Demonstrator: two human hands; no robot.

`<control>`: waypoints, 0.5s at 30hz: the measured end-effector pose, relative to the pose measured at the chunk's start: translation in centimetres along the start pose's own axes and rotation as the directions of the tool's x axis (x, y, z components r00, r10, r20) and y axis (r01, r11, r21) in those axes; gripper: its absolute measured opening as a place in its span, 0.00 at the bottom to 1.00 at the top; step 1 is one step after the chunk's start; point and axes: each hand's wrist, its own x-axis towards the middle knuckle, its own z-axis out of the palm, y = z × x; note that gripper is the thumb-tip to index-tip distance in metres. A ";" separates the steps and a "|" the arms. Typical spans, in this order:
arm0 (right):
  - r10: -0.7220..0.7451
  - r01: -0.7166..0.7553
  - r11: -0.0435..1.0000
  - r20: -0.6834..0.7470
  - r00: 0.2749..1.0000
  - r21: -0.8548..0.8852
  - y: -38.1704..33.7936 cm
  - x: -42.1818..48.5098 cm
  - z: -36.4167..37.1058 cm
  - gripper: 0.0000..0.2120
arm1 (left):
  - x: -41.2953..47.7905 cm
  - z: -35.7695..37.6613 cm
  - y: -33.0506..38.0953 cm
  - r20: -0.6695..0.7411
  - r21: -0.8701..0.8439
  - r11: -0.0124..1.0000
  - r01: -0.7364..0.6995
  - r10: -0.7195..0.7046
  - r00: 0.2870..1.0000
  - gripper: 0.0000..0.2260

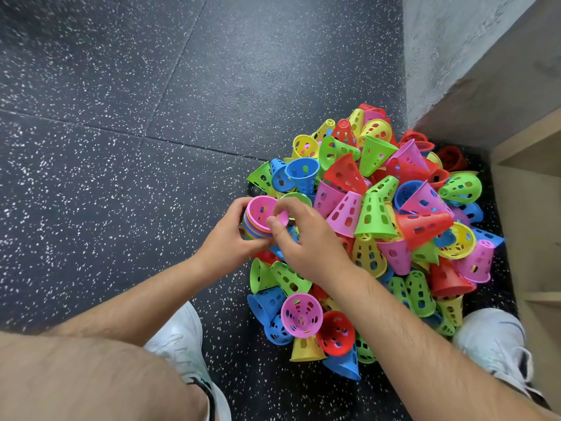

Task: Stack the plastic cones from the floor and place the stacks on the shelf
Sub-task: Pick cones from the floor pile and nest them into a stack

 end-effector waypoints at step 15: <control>0.085 -0.113 0.779 -0.076 0.994 -0.617 3.8 6.8 -7.9 0.22 | 3.6 2.0 2.6 0.066 0.095 0.990 -0.104 0.098 0.993 0.31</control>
